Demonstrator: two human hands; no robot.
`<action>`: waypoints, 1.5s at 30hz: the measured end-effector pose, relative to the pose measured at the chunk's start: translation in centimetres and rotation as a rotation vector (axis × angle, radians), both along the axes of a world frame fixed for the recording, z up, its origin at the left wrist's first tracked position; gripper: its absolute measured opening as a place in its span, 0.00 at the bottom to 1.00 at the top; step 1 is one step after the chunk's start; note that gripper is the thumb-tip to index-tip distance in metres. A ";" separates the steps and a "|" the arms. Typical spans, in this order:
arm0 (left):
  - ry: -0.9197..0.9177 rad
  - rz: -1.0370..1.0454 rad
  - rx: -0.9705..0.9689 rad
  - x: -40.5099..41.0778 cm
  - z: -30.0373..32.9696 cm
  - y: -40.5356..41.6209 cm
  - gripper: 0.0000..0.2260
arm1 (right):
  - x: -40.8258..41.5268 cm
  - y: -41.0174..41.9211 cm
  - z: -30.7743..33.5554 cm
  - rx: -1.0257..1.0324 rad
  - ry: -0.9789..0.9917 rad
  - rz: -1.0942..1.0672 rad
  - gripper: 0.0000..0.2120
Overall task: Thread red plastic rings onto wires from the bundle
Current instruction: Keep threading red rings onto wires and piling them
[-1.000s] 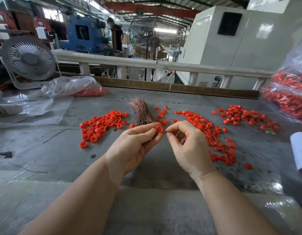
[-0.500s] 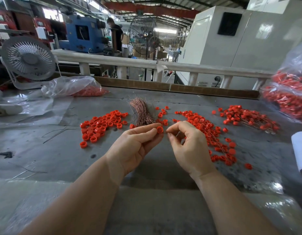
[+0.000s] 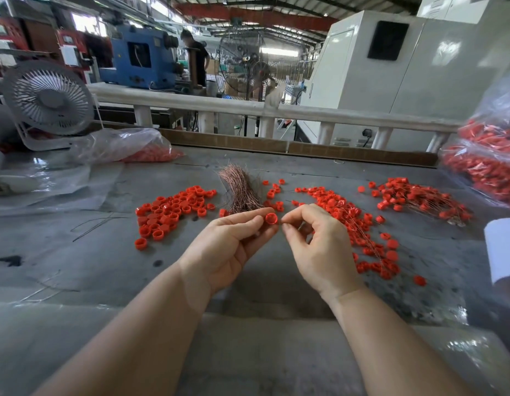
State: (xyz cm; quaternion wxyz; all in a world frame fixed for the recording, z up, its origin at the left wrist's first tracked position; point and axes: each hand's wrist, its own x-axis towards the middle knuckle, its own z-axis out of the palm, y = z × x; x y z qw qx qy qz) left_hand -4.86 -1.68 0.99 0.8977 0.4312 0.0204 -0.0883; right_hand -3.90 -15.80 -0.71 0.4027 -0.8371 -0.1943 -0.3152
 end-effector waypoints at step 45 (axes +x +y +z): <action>-0.015 -0.029 0.042 -0.2 0.0 0.4 0.15 | -0.1 0.3 0.2 0.007 0.018 0.003 0.06</action>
